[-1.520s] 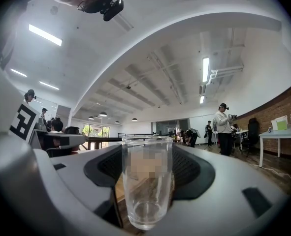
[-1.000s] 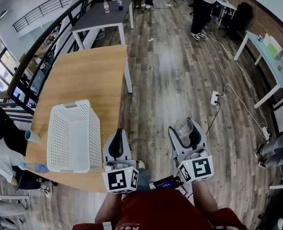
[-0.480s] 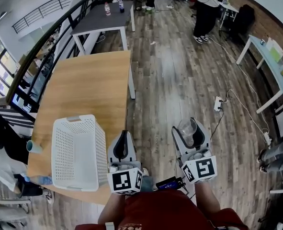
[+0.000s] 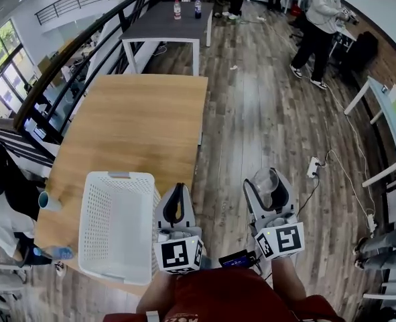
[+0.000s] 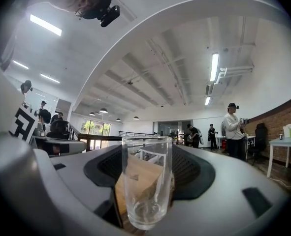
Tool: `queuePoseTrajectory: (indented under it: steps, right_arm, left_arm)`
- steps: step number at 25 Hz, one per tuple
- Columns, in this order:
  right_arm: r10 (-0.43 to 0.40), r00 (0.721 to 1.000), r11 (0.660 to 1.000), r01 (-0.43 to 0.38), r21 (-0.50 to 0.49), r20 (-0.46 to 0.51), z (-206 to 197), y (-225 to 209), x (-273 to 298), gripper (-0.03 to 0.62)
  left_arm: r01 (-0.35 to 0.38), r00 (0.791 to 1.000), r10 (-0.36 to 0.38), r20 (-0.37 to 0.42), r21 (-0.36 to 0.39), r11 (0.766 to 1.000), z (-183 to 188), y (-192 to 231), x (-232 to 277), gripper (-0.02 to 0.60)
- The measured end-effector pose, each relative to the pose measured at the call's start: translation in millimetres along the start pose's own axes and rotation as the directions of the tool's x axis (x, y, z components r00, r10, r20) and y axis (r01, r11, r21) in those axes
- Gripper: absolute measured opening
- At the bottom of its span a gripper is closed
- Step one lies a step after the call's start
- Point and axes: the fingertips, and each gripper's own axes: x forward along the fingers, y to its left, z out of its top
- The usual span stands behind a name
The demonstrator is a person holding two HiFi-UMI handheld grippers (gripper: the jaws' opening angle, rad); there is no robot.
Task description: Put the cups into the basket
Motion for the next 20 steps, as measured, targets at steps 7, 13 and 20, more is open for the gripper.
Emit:
queuePoseTrajectory:
  steps: [7, 13, 20]
  right_arm:
    - [0.084, 0.996, 0.996, -0.084, 0.004, 0.025, 8, 13, 59, 0.285]
    - [0.161, 0.986, 0.987, -0.162, 0.022, 0.051, -1, -1, 107, 0.285]
    - [0.274, 0.959, 0.961, -0.276, 0.018, 0.071, 0, -14, 161, 0.285]
  left_arm:
    - [-0.107, 0.994, 0.108, 0.012, -0.032, 0.994, 7, 45, 19, 0.023]
    - [-0.222, 0.975, 0.222, 0.014, -0.011, 0.975, 0, 73, 42, 0.023]
    - [-0.347, 0.938, 0.347, 0.017, 0.006, 0.938, -3, 92, 75, 0.023]
